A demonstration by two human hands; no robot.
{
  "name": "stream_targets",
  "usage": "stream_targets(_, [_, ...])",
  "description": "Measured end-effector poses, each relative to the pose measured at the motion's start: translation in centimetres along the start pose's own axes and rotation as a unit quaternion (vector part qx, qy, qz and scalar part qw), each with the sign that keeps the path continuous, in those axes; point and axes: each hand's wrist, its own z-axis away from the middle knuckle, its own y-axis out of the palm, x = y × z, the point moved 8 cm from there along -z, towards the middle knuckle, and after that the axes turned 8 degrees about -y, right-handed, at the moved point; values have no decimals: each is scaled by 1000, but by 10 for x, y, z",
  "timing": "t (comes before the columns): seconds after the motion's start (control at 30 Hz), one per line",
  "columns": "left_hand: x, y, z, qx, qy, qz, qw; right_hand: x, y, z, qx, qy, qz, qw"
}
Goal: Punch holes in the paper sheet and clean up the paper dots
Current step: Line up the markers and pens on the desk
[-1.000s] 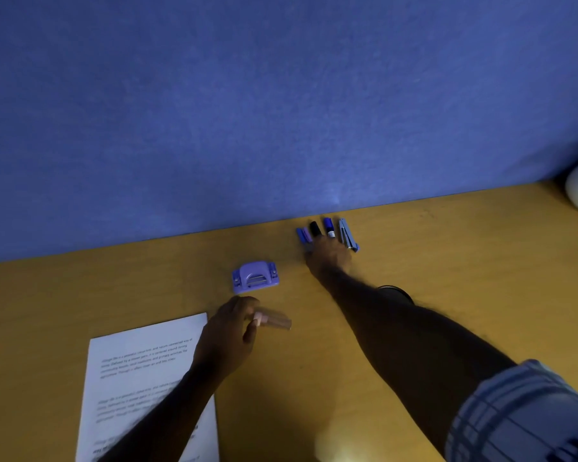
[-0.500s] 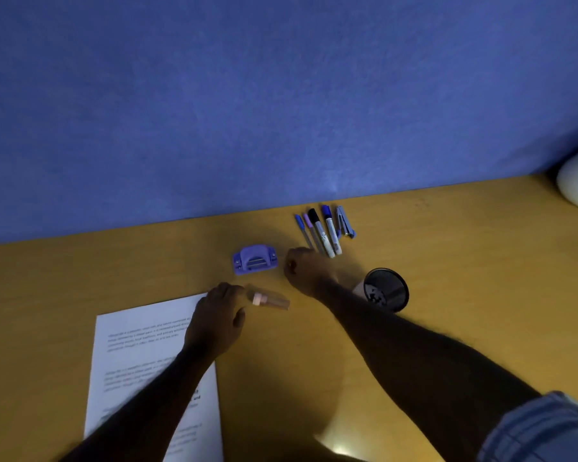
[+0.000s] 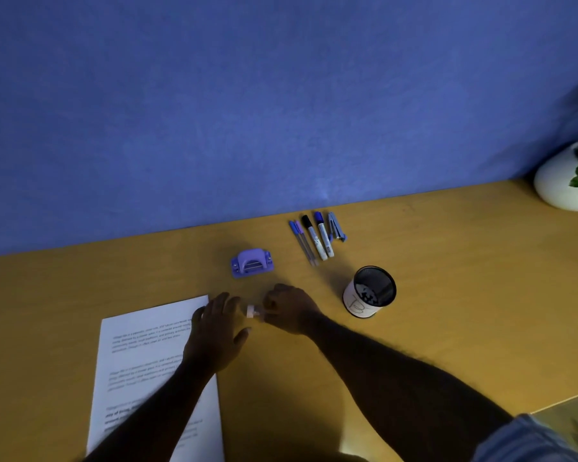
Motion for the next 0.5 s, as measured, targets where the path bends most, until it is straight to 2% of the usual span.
stream_targets(0.13, [-3,2,4,5,-1,-11,1000,3,-4,6,6,5,38,999])
stream_targets(0.33, [-9,3,6,6,-9,-5,1000,-4,-9,14,1,20,31,999])
stream_targets(0.5, [-23,0,0,10,-13,12,1000,-20,-49,18,-82,51,5,995])
